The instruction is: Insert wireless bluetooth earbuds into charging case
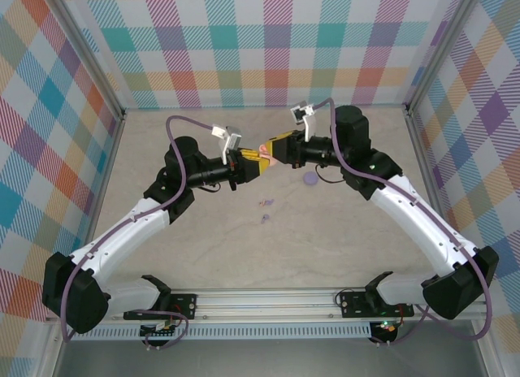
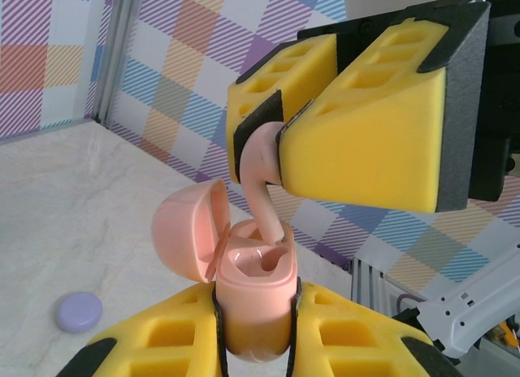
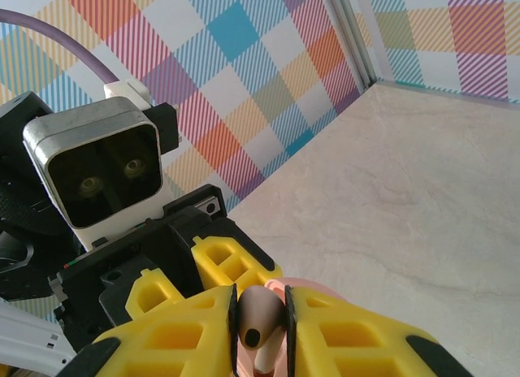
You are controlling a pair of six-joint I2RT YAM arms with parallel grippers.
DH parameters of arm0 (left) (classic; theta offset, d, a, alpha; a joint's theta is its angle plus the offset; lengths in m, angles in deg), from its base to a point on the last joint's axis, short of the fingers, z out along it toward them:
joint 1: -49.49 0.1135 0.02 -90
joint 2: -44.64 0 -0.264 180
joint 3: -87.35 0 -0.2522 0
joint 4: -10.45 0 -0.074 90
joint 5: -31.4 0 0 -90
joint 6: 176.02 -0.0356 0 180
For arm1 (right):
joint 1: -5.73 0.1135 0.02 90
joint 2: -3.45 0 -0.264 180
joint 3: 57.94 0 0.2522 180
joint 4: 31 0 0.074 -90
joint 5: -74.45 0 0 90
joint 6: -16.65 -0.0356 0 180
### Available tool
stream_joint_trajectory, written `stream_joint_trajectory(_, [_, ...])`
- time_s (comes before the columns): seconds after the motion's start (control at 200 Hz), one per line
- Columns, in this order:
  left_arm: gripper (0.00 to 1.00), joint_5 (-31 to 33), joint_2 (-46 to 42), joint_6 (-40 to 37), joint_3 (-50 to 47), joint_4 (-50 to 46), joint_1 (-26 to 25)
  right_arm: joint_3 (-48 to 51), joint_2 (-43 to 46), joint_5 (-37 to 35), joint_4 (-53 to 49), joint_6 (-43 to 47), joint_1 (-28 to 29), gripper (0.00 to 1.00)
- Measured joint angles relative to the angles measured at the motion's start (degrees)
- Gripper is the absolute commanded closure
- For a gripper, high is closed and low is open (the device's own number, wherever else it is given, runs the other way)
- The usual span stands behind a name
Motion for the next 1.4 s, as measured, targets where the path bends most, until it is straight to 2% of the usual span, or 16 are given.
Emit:
stream_joint_trajectory(0.875, [0.94, 1.4, 0.4, 1.6, 0.0, 0.0, 0.0, 0.0, -0.3, -1.7, -1.6, 1.5, 0.7, 0.78])
stream_joint_trajectory(1.17, [0.94, 1.6, 0.4, 1.6, 0.0, 0.0, 0.0, 0.0, -0.3, -0.6, -3.4, 3.0, 0.8, 0.74])
stream_joint_trajectory(1.4, [0.95, 1.6, 0.4, 1.5, 0.0, -0.2, 0.0, -0.3, -0.3, 0.1, -4.7, 3.4, 0.9, 0.67])
